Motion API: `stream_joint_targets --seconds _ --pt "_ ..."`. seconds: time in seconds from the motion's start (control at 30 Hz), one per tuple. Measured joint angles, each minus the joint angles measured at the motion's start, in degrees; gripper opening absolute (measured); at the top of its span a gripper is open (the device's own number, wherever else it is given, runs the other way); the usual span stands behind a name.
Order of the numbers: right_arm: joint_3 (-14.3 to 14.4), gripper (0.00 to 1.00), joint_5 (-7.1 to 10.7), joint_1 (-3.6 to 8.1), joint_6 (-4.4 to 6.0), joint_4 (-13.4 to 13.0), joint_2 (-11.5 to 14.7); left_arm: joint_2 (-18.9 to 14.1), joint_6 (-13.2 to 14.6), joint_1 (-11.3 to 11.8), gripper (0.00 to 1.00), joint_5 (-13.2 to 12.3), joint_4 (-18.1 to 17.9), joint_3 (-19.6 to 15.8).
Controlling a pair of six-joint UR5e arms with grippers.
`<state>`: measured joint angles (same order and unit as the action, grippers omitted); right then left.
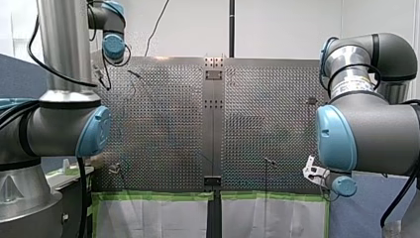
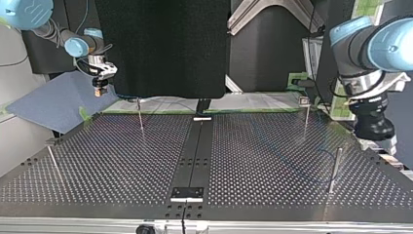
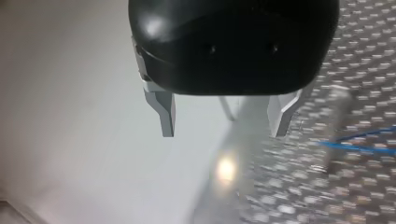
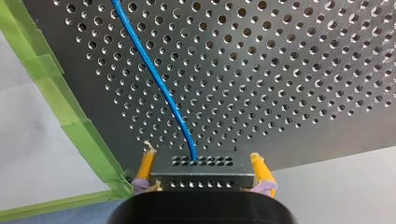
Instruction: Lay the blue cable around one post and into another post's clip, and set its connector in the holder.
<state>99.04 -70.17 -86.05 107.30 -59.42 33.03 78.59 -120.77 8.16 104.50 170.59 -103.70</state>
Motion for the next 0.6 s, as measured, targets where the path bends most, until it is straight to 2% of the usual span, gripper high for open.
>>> stream_joint_targets --seconds 0.1,0.2,0.47,0.6 --pt "0.0 0.0 0.08 0.01 0.02 0.0 0.0 -1.8 1.8 0.0 0.98 1.4 1.8 1.8" --pt "0.0 0.0 0.13 -0.02 0.03 0.0 0.0 -3.3 3.3 -0.1 0.98 1.4 3.3 3.3" --pt "0.0 0.0 0.25 -0.03 0.03 0.1 0.0 -7.5 7.7 -1.0 0.98 -2.4 7.7 7.7" --pt "0.0 0.0 0.29 -0.04 0.03 0.1 0.0 -7.7 10.1 -2.2 0.98 -4.7 10.1 10.1"
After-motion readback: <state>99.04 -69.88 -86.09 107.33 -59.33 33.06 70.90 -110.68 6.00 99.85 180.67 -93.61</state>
